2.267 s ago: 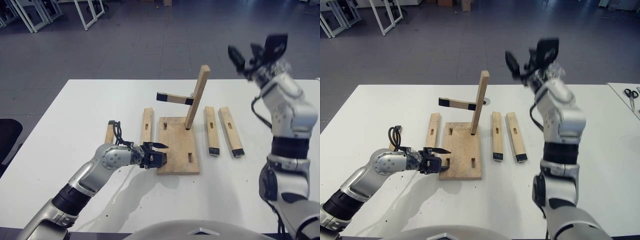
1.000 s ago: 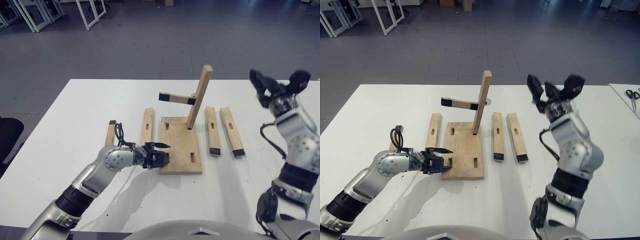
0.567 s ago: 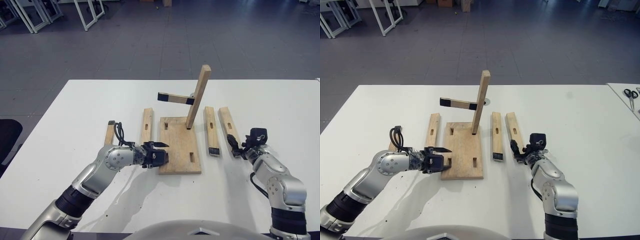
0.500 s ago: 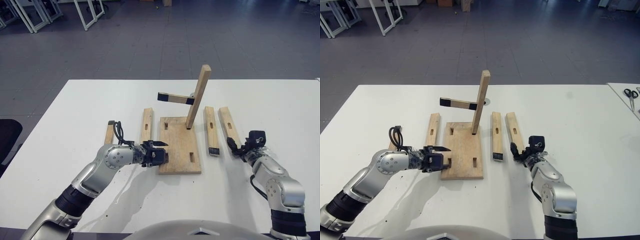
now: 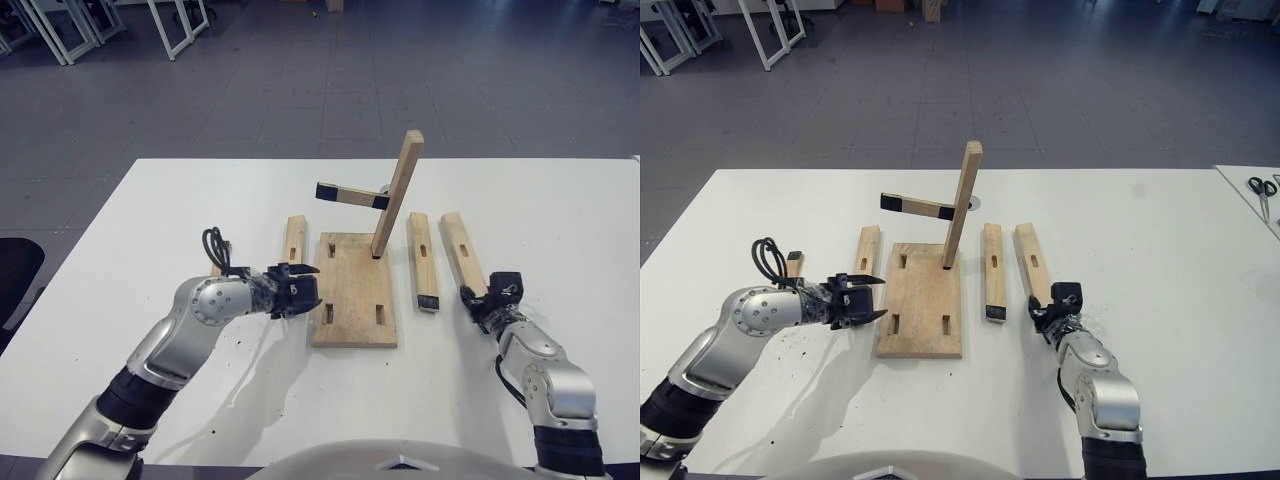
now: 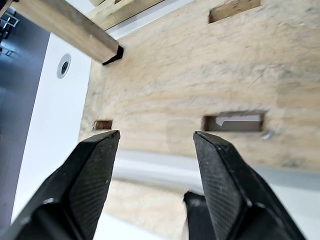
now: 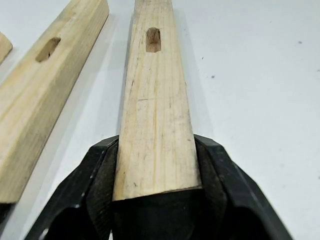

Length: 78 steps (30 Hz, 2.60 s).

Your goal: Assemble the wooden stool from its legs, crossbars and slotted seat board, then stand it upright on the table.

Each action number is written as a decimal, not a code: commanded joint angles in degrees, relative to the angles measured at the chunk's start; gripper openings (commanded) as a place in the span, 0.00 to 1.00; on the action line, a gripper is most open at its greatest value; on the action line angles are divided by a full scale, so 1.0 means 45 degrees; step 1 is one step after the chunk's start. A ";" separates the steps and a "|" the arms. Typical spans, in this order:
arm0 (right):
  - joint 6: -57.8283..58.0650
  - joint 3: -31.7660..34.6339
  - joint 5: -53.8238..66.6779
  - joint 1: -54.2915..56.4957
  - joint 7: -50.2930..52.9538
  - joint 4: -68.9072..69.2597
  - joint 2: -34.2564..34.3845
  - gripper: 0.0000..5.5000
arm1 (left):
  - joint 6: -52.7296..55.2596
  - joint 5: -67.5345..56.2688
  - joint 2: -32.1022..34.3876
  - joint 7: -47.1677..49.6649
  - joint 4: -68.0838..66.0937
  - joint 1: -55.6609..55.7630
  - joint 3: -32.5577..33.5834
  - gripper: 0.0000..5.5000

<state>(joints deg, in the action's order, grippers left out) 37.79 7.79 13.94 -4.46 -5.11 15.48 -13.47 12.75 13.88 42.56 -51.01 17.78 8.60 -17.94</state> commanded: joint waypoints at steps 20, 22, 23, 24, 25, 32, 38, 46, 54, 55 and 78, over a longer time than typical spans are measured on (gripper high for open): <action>0.0276 0.2231 0.7156 0.6512 -0.2784 0.1243 -0.0447 0.37 | -0.0472 -0.0901 -0.2559 0.0468 -0.0526 -0.0128 -0.0856 0.50; 0.0792 0.2345 0.7919 0.6263 -0.3134 0.1209 -0.0719 0.37 | 0.0721 -0.2408 -0.2422 0.0080 0.0347 -0.0123 0.0399 0.50; 0.1010 0.2312 0.8192 0.6104 -0.3356 0.1220 -0.0869 0.37 | 0.1443 -0.3400 -0.2530 -0.0034 0.0762 -0.0087 0.1075 0.50; 0.1238 0.2298 0.8626 0.5949 -0.3580 0.1217 -0.0933 0.37 | 0.2363 -0.4775 -0.2882 -0.0033 0.1142 -0.0054 0.1859 0.50; 0.1376 0.2278 0.8925 0.5834 -0.3757 0.1211 -0.0995 0.37 | 0.3086 -0.5844 -0.3129 -0.0024 0.1420 0.0006 0.2416 0.50; 0.2529 0.1113 1.0925 0.4601 -0.5499 0.1719 -0.1097 0.37 | 0.9136 -1.6928 -0.6798 0.4255 0.1374 0.1501 0.6537 0.66; 0.3029 0.0672 1.2342 0.4159 -0.6523 0.1908 -0.1400 0.37 | 0.9608 -2.0822 -0.7182 0.7664 0.0756 0.2002 0.7061 0.80; 0.3544 0.0241 1.3328 0.3430 -0.7863 0.1975 -0.2371 0.37 | 0.9309 -2.3028 -0.6828 0.8663 0.0458 0.2415 0.6860 0.80; 0.3674 0.0484 1.4718 0.3796 -0.8176 0.1218 -0.2584 0.37 | 0.9816 -2.2853 -0.5129 0.6898 0.1170 0.1641 0.5908 0.85; 0.3667 0.0596 1.5022 0.3809 -0.8073 0.1185 -0.2562 0.37 | 0.9739 -2.2381 -0.4958 0.6636 0.1169 0.1467 0.5736 0.88; 0.3937 -0.0441 1.3663 0.3571 -0.8739 0.1236 -0.3548 0.37 | 0.9033 -2.2698 -0.4418 0.5540 0.0296 0.2342 0.5388 0.95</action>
<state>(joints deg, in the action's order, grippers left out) 54.71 6.01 75.99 10.82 -44.28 21.30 -28.07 53.48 -90.61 21.52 -24.76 19.13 18.34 6.86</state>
